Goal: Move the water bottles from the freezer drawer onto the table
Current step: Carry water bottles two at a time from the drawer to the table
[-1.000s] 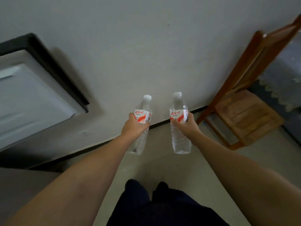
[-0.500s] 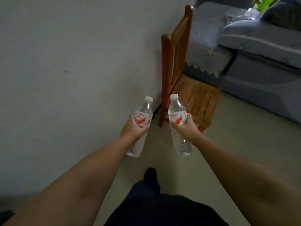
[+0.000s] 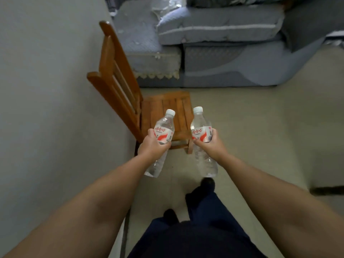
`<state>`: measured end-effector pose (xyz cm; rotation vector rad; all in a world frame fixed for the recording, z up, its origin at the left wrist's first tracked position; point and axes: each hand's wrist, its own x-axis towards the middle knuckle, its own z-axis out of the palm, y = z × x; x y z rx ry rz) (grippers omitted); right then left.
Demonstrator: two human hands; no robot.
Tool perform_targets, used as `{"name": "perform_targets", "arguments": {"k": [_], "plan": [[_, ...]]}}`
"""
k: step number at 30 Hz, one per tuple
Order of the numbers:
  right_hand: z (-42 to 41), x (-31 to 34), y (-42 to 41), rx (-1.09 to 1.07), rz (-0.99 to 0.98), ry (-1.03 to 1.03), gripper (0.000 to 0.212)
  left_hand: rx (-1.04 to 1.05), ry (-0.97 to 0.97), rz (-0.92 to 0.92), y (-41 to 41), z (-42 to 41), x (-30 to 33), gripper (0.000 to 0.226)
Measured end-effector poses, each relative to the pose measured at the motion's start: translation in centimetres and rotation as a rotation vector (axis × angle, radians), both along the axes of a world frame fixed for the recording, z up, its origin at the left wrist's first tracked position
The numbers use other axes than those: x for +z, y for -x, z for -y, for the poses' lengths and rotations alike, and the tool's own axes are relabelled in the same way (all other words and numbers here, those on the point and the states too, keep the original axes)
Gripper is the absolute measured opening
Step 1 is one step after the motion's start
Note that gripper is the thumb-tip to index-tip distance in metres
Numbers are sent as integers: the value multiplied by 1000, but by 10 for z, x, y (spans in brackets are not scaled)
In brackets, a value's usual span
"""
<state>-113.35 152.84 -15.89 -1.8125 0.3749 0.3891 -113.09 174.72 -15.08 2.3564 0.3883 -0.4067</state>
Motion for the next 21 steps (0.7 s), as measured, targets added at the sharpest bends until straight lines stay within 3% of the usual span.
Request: {"name": "perform_targets", "arguments": {"k": [21], "plan": [[335,-2,-156,-622,-2,50,62,-467,-65,53,-269,360,4,56]]}}
